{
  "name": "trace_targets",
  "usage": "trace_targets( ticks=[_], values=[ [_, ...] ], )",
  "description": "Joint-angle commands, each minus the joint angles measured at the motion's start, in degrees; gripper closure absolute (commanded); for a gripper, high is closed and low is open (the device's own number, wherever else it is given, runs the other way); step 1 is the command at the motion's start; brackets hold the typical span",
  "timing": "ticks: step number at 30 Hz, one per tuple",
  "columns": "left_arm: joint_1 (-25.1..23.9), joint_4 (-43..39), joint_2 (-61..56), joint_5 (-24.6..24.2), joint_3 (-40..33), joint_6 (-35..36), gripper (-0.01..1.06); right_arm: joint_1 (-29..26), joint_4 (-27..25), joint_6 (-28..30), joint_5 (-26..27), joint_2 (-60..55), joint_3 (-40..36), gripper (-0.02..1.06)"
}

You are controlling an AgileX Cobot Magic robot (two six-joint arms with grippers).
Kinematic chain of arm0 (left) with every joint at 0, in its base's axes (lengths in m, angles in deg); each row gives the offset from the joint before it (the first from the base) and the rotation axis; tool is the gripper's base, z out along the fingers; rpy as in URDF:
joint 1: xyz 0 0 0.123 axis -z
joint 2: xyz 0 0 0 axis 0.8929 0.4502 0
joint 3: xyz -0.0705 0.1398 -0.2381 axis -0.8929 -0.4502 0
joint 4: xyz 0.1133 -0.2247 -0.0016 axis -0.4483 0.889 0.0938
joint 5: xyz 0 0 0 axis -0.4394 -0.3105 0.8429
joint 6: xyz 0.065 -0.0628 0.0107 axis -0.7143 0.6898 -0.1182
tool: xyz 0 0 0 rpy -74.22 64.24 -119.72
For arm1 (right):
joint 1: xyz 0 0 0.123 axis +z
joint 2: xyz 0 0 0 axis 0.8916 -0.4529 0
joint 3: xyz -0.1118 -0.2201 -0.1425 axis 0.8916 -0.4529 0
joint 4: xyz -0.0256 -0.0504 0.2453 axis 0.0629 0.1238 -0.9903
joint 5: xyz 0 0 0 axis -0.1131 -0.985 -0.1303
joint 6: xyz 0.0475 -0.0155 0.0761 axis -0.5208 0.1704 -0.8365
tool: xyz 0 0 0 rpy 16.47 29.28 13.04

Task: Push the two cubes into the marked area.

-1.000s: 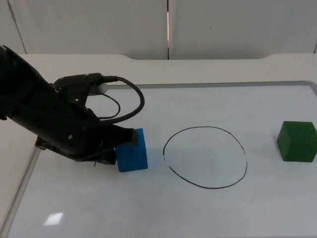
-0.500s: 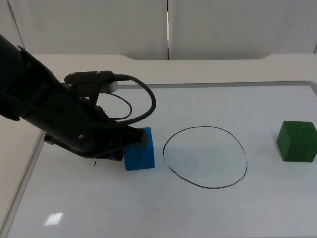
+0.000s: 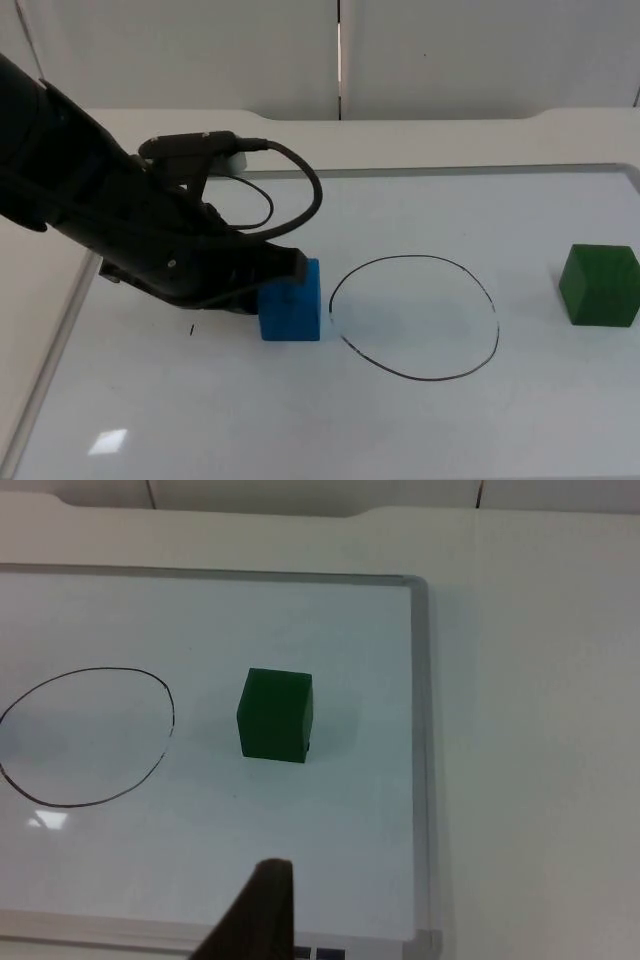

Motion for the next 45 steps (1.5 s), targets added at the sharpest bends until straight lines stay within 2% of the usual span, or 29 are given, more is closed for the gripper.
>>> trace_targets(
  ticks=[1, 9, 16, 23, 31, 36, 45],
  values=[
    [0.6, 1.0, -0.1, -0.9, 0.3, -0.2, 1.05, 0.2, 0.1, -0.2, 0.3, 0.2, -0.1, -0.01],
    [3.0, 0.7, -0.1, 2.7, 1.0, -0.2, 1.05, 0.2, 0.1, -0.2, 0.3, 0.2, -0.1, -0.01],
    [3.0, 1.4, -0.1, 2.5, 1.2, -0.2, 1.05, 0.2, 0.1, -0.2, 0.3, 0.2, -0.1, -0.01],
    [3.0, 1.4, -0.1, -0.3, 1.2, -0.2, 1.05, 0.2, 0.1, -0.2, 0.3, 0.2, -0.1, -0.01],
    [3.6, 1.4, -0.1, -0.2, 1.2, -0.2, 1.05, 0.2, 0.1, -0.2, 0.3, 0.2, -0.1, -0.01],
    [4.9, 1.5, -0.1, 2.4, 1.2, -0.2, 1.05, 0.2, 0.1, -0.2, 0.3, 0.2, -0.1, -0.01],
    [4.9, 1.5, -0.1, 1.4, 1.3, -0.2, 1.05, 0.2, 0.1, -0.2, 0.3, 0.2, -0.1, -0.01]
  ],
)
